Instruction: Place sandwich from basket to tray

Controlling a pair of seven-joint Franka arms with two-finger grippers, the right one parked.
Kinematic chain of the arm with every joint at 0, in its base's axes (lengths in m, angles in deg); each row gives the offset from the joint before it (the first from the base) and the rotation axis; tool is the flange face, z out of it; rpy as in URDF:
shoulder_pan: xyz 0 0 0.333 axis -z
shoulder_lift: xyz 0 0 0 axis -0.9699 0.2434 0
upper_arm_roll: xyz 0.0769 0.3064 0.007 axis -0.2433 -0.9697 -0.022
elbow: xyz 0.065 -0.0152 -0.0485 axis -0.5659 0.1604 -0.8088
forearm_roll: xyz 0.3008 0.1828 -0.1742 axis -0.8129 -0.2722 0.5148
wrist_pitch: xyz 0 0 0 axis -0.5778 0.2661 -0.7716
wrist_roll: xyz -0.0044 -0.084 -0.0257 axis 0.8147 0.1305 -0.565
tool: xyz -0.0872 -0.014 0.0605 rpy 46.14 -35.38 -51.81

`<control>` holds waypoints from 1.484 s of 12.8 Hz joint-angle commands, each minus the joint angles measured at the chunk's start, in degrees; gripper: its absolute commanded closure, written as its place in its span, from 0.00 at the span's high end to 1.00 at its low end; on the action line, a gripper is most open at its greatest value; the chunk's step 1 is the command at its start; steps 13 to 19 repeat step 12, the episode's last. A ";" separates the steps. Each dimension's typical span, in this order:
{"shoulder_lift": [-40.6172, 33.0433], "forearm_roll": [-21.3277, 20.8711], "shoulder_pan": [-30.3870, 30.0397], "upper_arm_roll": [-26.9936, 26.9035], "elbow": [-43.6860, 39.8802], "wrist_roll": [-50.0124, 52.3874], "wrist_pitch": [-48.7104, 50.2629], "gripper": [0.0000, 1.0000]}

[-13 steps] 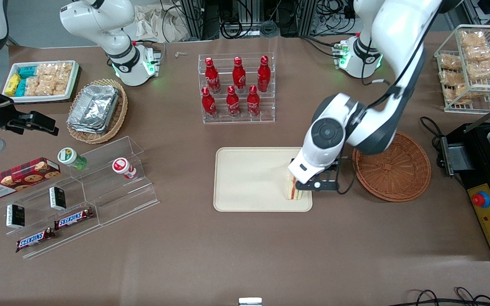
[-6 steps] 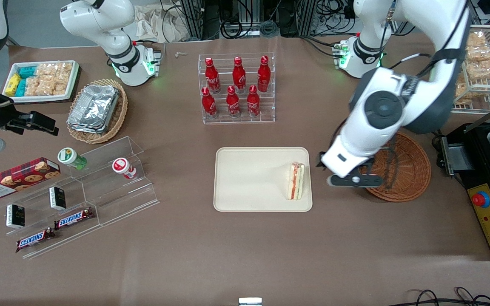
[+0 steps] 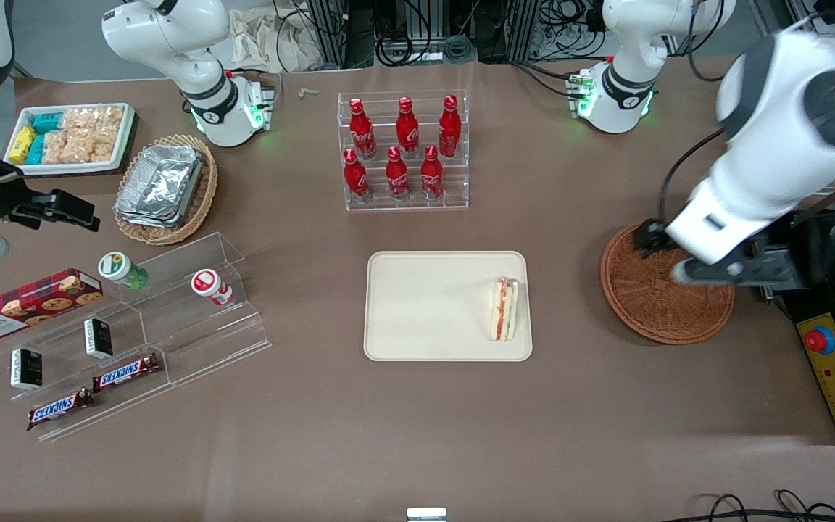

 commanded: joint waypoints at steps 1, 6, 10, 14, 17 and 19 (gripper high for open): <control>-4.56 3.40 0.04 -4.03 0.51 -6.34 4.29 1.00; -5.72 5.00 -1.72 -5.63 -0.01 -8.12 4.83 1.00; -5.27 4.64 -1.63 -5.28 -0.28 -5.05 4.92 1.00; -5.45 4.99 -1.54 -5.37 -0.28 -4.96 5.01 1.00; -5.45 4.99 -1.54 -5.37 -0.28 -4.96 5.01 1.00; -5.45 4.99 -1.54 -5.37 -0.28 -4.96 5.01 1.00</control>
